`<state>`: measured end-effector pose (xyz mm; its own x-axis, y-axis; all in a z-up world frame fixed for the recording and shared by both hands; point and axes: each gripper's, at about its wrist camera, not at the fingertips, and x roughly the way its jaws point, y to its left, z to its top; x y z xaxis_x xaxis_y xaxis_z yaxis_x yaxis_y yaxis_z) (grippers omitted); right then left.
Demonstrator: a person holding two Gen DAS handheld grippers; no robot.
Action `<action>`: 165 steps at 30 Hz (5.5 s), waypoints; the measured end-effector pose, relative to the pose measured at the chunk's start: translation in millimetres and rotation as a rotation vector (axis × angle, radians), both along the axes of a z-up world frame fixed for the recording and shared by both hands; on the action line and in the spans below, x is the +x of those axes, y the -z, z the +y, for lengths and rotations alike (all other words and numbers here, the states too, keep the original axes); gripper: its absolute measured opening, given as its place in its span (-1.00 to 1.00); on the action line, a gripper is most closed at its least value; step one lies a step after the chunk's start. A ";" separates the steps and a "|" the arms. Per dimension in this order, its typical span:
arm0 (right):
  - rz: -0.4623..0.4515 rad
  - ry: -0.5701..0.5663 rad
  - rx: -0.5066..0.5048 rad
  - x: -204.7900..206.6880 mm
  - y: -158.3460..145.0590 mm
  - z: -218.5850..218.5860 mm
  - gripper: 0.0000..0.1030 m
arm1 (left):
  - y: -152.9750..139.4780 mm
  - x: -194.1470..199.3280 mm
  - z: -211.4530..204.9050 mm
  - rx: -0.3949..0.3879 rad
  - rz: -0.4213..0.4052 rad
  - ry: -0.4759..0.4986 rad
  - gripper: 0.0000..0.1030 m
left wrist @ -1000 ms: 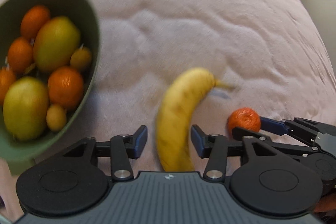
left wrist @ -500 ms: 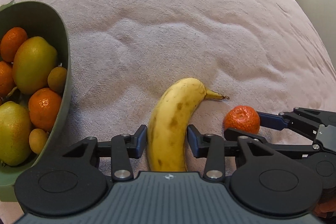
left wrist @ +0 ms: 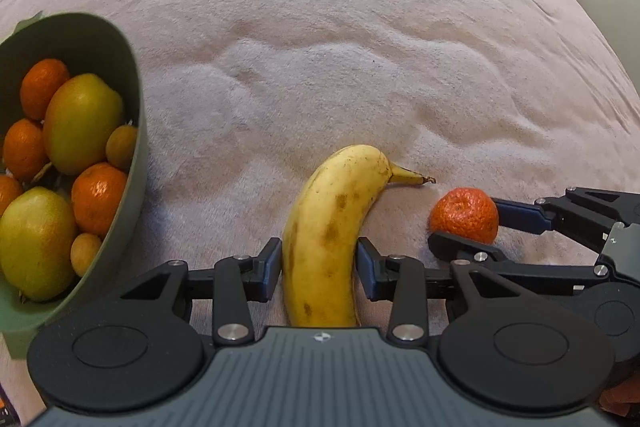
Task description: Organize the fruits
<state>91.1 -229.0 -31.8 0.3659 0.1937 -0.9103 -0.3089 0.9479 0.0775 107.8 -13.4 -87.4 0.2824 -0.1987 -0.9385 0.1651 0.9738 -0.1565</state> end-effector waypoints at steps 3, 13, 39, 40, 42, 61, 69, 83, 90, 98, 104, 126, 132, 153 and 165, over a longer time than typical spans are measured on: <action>-0.006 -0.001 -0.005 -1.1 -2.3 0.3 -0.18 | -4.3 -3.4 2.4 0.003 0.006 -0.014 -0.14; -0.078 -0.016 0.015 -6.8 -28.7 4.3 -0.18 | -45.6 -14.4 13.3 -0.005 -0.064 -0.066 -0.14; -0.297 -0.271 0.161 13.3 -124.9 103.2 -0.18 | -130.1 -23.8 127.2 0.029 -0.306 -0.385 -0.14; -0.297 -0.288 0.165 14.4 -124.6 109.6 -0.18 | -129.3 -24.0 131.3 0.034 -0.304 -0.399 -0.14; -0.291 -0.321 0.167 17.9 -123.1 122.5 -0.18 | -127.4 -22.8 138.1 0.036 -0.298 -0.425 -0.14; -0.209 -0.494 0.102 50.2 -76.8 195.1 -0.18 | -80.8 -1.3 192.1 0.020 -0.149 -0.576 -0.14; -0.195 -0.513 0.076 59.6 -63.3 201.9 -0.18 | -65.0 8.2 196.9 -0.030 -0.096 -0.594 -0.14; -0.182 -0.519 0.074 65.8 -55.4 205.5 -0.18 | -52.0 15.9 201.3 0.042 -0.076 -0.594 -0.15; -0.189 -0.510 0.082 65.0 -59.6 201.7 -0.18 | -61.2 12.9 202.7 0.029 -0.105 -0.598 0.11; -0.147 -0.549 0.092 60.4 -61.6 200.0 -0.17 | -88.4 4.8 212.9 -0.040 -0.197 -0.659 0.17; -0.142 -0.601 0.141 51.6 -61.8 213.8 -0.17 | -84.9 4.3 219.0 -0.038 -0.177 -0.705 0.17; -0.118 -0.539 0.131 59.6 -49.5 228.6 -0.14 | -98.6 2.3 195.0 0.020 -0.241 -0.634 0.18; -0.201 -0.475 0.135 51.5 -79.1 199.6 0.13 | -115.7 -7.5 182.7 0.011 -0.322 -0.586 0.21; -0.584 -0.074 0.037 -54.1 -148.9 64.3 0.92 | -154.1 -88.2 85.4 0.110 -0.770 -0.285 0.84; -0.518 0.027 0.079 -79.8 -121.3 47.5 0.92 | -120.3 -118.2 63.9 0.145 -0.730 -0.238 0.88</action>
<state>11.2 -181.5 89.6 0.7702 0.2388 -0.5914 -0.3015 0.9534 -0.0076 -10.4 50.4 33.0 0.8583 0.0547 -0.5103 -0.0382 0.9984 0.0427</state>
